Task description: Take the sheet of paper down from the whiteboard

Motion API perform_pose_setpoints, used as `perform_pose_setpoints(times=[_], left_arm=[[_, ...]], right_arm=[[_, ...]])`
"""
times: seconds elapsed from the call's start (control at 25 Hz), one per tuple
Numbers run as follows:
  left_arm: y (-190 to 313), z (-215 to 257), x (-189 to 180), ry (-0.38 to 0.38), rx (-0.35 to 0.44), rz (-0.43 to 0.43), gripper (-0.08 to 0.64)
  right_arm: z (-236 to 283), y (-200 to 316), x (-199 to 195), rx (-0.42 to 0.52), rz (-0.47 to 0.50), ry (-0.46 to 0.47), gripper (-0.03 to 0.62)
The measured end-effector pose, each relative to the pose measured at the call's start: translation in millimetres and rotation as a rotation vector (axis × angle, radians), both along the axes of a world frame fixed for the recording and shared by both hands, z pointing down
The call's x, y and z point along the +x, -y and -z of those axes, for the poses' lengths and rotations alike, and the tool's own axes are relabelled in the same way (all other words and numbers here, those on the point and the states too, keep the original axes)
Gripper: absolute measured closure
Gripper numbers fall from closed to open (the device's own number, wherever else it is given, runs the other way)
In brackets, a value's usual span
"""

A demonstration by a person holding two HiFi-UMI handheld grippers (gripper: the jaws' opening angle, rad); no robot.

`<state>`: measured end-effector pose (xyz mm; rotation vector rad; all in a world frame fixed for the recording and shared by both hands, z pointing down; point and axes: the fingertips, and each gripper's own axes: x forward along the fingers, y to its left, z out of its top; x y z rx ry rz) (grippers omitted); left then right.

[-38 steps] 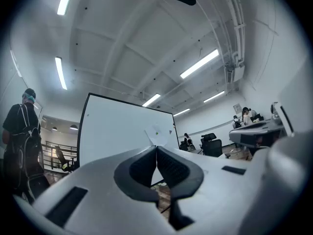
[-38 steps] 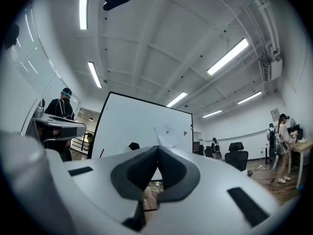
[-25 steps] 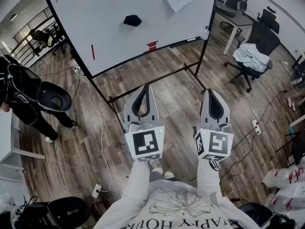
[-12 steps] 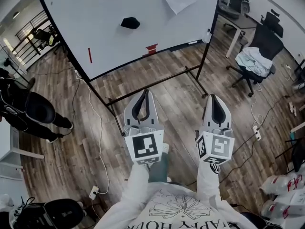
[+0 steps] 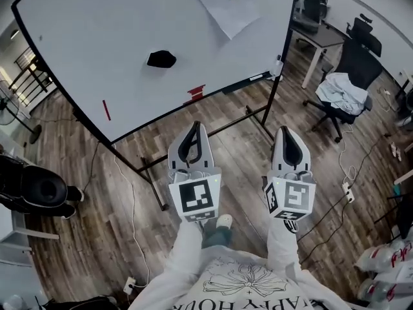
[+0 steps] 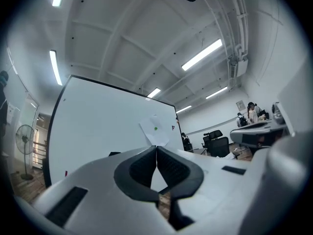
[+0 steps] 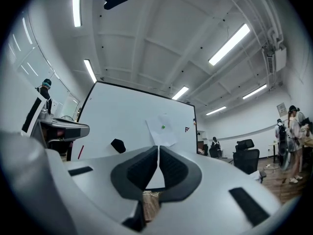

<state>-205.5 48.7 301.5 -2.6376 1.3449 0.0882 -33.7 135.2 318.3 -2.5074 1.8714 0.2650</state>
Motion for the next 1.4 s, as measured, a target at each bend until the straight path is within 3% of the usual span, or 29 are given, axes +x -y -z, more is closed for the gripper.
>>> perform_pose_setpoints(times=[0.36, 0.76, 0.92, 1.4], left_arm=[[113, 16, 60, -0.036, 0.022, -0.015, 0.555], [181, 6, 117, -0.025, -0.009, -0.003, 0.555], [211, 4, 147, -0.017, -0.003, 0.058, 0.555], [291, 13, 261, -0.14, -0.051, 0.242, 0.555]], right_arm=[[15, 109, 55, 0.033, 0.02, -0.003, 0.589], [4, 184, 122, 0.032, 0.042, 0.03, 0.586], [-1, 218, 158, 0.034, 0.101, 0.033, 0.549], [32, 335, 272, 0.048, 0.359, -0.081, 0.531]])
